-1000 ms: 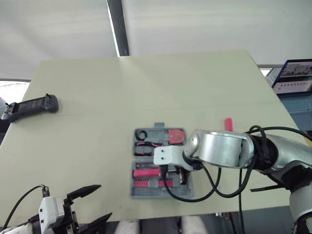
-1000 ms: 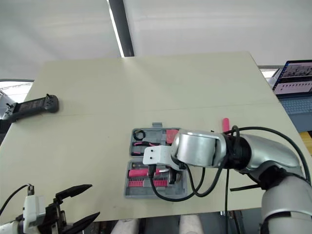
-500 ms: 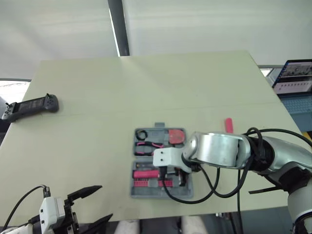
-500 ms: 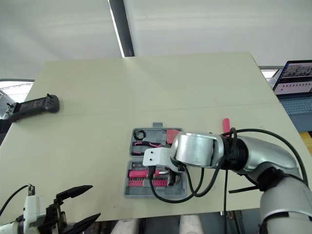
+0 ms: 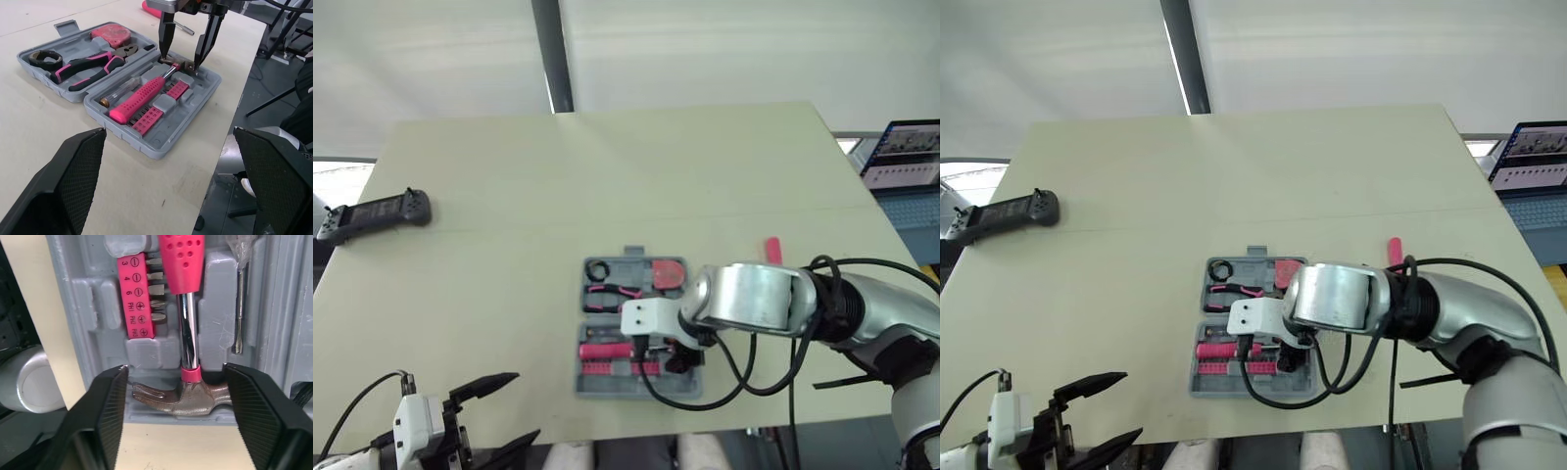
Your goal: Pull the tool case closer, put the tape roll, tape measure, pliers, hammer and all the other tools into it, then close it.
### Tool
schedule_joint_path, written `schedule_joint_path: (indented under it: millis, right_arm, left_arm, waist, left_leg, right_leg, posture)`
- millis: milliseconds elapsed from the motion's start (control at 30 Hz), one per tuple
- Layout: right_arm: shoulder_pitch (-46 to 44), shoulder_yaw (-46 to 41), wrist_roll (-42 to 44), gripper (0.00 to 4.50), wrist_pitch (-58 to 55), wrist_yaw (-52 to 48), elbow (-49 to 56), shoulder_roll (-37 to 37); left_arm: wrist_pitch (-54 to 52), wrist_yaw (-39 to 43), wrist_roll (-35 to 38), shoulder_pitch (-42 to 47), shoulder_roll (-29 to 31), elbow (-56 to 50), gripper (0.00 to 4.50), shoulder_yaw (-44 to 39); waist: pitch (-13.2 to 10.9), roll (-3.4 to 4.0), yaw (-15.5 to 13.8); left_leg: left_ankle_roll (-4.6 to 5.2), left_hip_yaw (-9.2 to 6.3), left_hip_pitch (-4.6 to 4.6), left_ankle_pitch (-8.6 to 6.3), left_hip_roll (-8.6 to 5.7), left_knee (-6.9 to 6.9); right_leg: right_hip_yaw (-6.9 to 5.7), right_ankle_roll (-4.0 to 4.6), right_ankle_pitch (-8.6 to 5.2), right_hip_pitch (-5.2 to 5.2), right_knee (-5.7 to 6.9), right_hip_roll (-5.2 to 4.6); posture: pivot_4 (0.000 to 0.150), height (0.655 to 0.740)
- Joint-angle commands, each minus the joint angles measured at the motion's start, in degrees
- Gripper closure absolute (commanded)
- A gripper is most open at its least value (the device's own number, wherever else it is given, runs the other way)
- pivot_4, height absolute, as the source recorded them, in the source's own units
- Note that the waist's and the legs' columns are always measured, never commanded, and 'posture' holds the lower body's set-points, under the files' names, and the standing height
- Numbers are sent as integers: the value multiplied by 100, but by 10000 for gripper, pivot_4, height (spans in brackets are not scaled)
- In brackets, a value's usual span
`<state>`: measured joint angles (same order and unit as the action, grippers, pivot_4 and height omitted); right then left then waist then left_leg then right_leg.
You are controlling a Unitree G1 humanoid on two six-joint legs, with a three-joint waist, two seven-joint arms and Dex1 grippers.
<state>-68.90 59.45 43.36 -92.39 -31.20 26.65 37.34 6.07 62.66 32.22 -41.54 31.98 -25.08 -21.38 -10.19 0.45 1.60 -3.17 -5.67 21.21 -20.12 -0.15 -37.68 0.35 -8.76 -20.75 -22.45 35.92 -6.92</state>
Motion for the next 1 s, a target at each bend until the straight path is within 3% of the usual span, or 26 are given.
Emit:
schedule_joint_path:
  millis: [33,67,133,233,300,333,500,667,1000]
  right_arm:
    - [5,-670,246,13525,-11,161,248,215]
    - [114,-870,255,13525,-11,226,289,237]
    - [559,-1488,244,18888,-11,363,298,160]
    - [1665,-2520,151,32187,537,365,439,-31]
    - [2592,-2956,-62,42985,1655,119,547,39]
    - [3020,-3005,-289,44582,2324,-75,589,166]
    - [4037,-3065,-915,44582,3827,-796,493,574]
    - [4339,-3166,-1357,44582,4689,-1099,-42,345]
    - [4501,-3073,-2054,44582,5162,-1412,-553,-6]
  left_arm:
    - [-19,-43,69,43,25,-152,0,-28]
    - [-27,-56,65,72,23,-147,0,-19]
    - [-45,-86,62,132,13,-145,0,4]
    - [-52,-128,31,219,-20,-134,0,69]
    - [-47,-150,14,281,-42,-125,0,119]
    - [-47,-162,6,316,-48,-113,0,142]
    - [-28,-196,-12,373,-67,-92,0,180]
    - [16,-229,-53,338,-118,-130,0,241]
    - [21,-221,-35,315,-99,-157,0,218]
  waist:
    - [1,-1,-2]
    - [1,-1,-1]
    - [8,-14,-5]
    - [25,-42,-11]
    - [28,-46,-20]
    - [29,-49,-32]
    - [30,-51,-50]
    - [31,-52,-7]
    - [32,-53,-33]
  left_leg:
    - [0,0,0,0,0,-1]
    - [0,0,0,0,0,-1]
    - [0,1,0,0,0,2]
    - [0,14,-1,0,-1,3]
    - [1,23,3,0,-2,0]
    - [2,25,3,-1,-4,-5]
    - [5,37,-1,-2,-5,-17]
    - [5,32,-9,-3,3,-14]
    - [4,19,-11,-3,1,-19]
  right_leg:
    - [0,0,0,0,0,0]
    - [0,0,0,1,0,0]
    - [-3,0,0,2,-1,0]
    - [-9,0,0,9,-1,1]
    - [-11,0,0,10,-1,1]
    - [-13,0,0,13,1,1]
    - [-12,0,0,22,-3,1]
    - [-12,0,0,24,-2,12]
    - [-15,0,0,41,-11,10]
  posture:
    - [1500,7400]
    - [1500,7400]
    - [1500,7400]
    - [1500,7400]
    - [1500,7400]
    - [1500,7400]
    - [1500,7400]
    - [1500,7400]
    - [1500,7400]
